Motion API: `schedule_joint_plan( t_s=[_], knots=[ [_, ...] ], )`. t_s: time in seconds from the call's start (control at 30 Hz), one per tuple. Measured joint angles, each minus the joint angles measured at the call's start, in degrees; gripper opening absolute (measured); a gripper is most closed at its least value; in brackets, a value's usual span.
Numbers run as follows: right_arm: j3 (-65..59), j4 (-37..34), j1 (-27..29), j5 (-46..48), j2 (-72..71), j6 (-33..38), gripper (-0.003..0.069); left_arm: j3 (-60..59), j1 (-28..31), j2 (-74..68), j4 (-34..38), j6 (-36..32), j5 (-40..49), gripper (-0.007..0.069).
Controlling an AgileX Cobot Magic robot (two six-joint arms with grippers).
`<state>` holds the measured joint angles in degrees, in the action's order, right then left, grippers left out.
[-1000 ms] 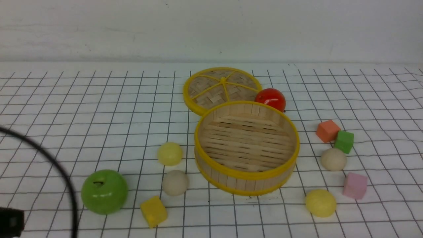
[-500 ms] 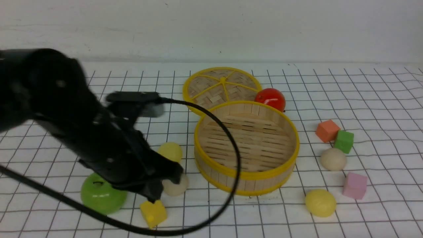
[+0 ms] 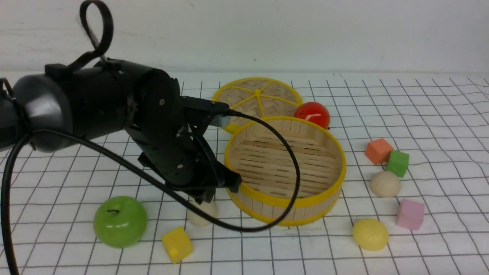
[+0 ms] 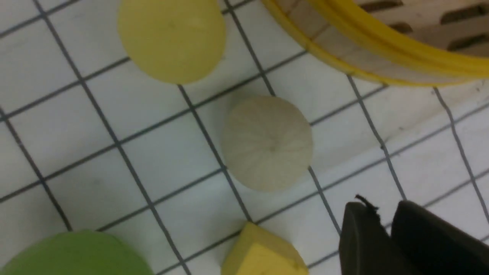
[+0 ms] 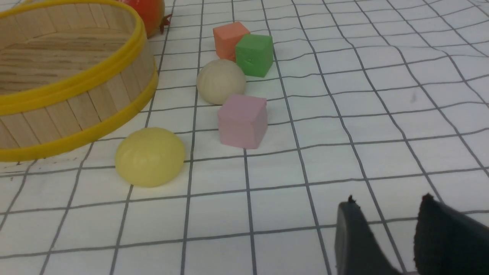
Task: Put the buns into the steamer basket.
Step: Use the left arm to grab a steamed stuffed bun, then use the left arm to put the steamed stuffed bun into the steamer
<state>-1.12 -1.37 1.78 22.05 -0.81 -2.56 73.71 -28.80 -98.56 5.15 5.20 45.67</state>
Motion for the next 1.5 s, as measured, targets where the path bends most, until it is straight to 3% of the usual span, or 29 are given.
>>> schedule_joint_plan(
  t_s=[0.23, 0.63, 0.83, 0.87, 0.97, 1.27, 1.5],
  knots=[
    [0.0, 0.0, 0.0, 0.0, 0.0, 0.0, 0.0241, 0.0, 1.5, -3.9, 0.4, -2.9, -0.8, 0.0307],
    [0.0, 0.0, 0.0, 0.0, 0.0, -0.1, 0.0241, 0.0, 1.5, -9.3, -0.5, -3.4, -5.9, 0.0319],
    [0.0, 0.0, 0.0, 0.0, 0.0, -0.1, 0.0241, 0.1, 1.5, -10.8, -0.6, -3.4, -6.9, 0.0201],
    [0.0, 0.0, 0.0, 0.0, 0.0, -0.1, 0.0241, 0.1, 1.5, -11.2, -0.6, -3.4, -7.6, 0.0126],
    [0.0, 0.0, 0.0, 0.0, 0.0, -0.1, 0.0241, 0.1, 1.5, -11.2, -0.6, -3.4, -7.8, 0.0011],
    [0.0, 0.0, 0.0, 0.0, 0.0, -0.1, 0.0241, 0.1, 1.1, -3.1, -0.3, -3.6, -2.6, -0.0006],
    [0.0, 0.0, 0.0, 0.0, 0.0, -0.1, 0.0241, 7.2, -7.1, 1.4, 0.8, -6.9, -6.1, -0.0006]
  ],
)
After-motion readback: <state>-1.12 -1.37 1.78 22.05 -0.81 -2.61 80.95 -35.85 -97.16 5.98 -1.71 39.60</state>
